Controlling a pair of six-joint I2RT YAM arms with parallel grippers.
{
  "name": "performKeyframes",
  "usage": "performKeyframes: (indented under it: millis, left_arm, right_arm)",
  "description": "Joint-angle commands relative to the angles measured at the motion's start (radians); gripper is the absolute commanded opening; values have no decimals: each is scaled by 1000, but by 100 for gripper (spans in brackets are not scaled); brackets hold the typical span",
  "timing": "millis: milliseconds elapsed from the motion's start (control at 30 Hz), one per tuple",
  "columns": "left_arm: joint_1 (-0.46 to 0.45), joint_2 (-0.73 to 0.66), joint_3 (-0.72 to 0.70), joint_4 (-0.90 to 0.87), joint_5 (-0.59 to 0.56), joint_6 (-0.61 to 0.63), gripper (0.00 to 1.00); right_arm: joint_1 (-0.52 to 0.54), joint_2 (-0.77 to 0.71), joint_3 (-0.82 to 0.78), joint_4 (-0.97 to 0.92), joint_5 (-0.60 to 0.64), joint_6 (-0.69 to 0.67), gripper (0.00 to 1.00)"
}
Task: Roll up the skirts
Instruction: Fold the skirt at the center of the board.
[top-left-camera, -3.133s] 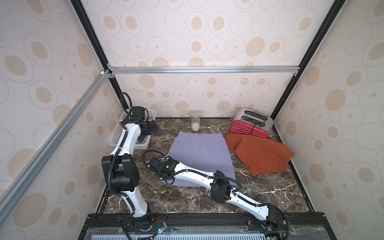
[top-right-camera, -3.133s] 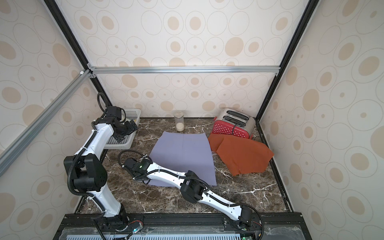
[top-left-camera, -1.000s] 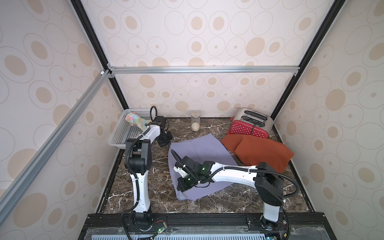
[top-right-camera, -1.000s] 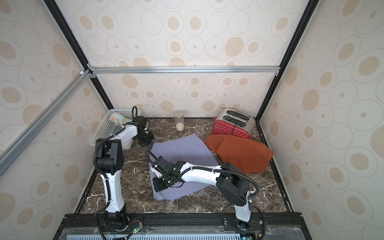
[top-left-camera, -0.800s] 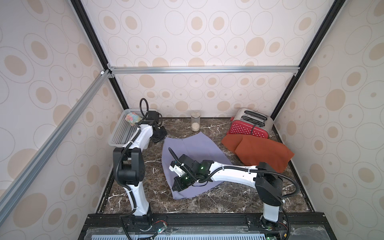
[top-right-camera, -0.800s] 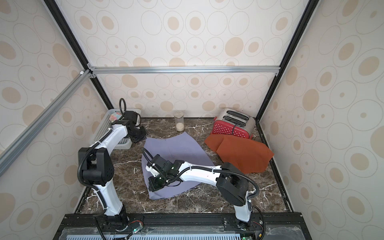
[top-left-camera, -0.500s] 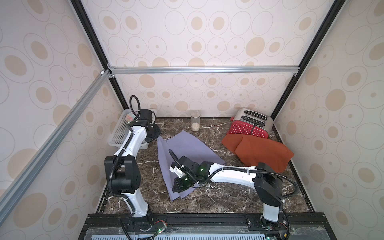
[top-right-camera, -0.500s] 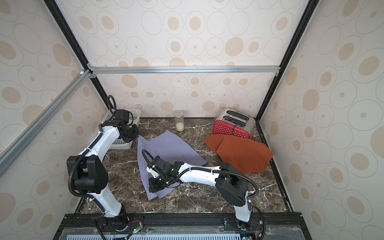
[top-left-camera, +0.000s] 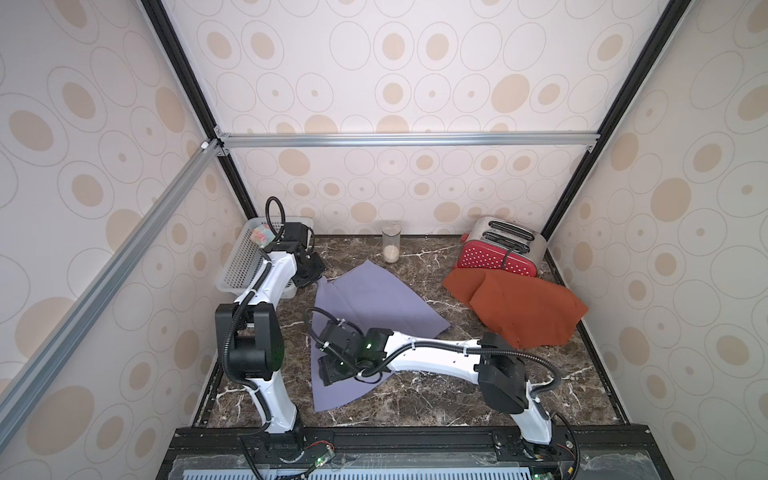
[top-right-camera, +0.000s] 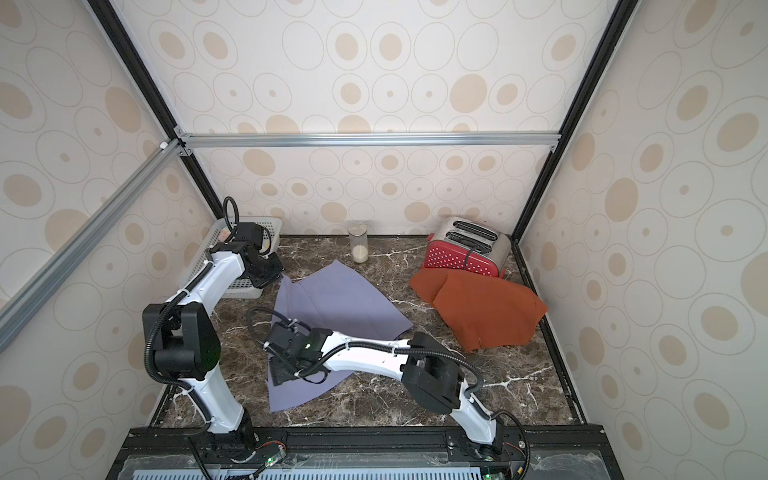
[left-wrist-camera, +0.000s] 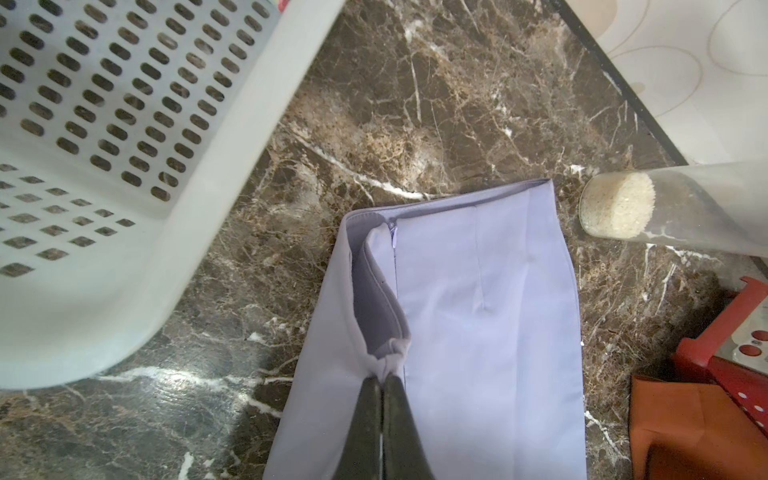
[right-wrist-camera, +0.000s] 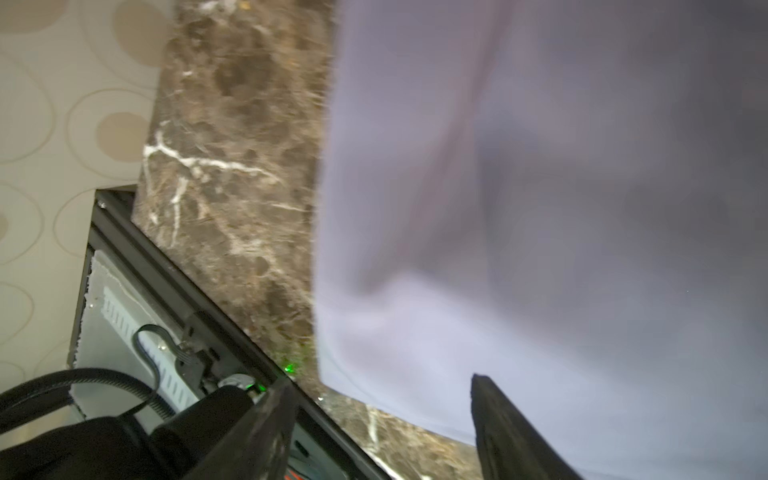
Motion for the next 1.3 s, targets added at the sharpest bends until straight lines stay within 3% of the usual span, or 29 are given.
performKeyframes:
  millis: [0, 100, 200, 333, 733, 867, 1100, 1267]
  left_arm:
    - [7, -13, 14, -11, 11, 6, 0]
    - [11, -10, 3, -8, 13, 4, 0]
    - [15, -7, -1, -10, 23, 5, 0]
    - [16, -11, -11, 0, 36, 2, 0]
    - [17, -2, -27, 28, 66, -19, 0]
    - [17, 1, -29, 24, 59, -18, 0]
    - [21, 8, -26, 19, 45, -12, 0]
    - [22, -5, -23, 9, 31, -2, 0]
  right_arm:
    - [55, 141, 218, -226, 113, 40, 70]
    - [69, 340, 558, -485, 135, 73, 69]
    - [70, 457, 729, -596, 162, 117, 65]
    - [76, 445, 661, -538, 180, 154, 65]
    - [79, 481, 617, -401, 64, 130, 62]
    - [72, 509, 626, -416, 24, 148, 49]
    - [53, 545, 620, -416, -69, 147, 14]
    - [53, 423, 508, -333, -76, 62, 5]
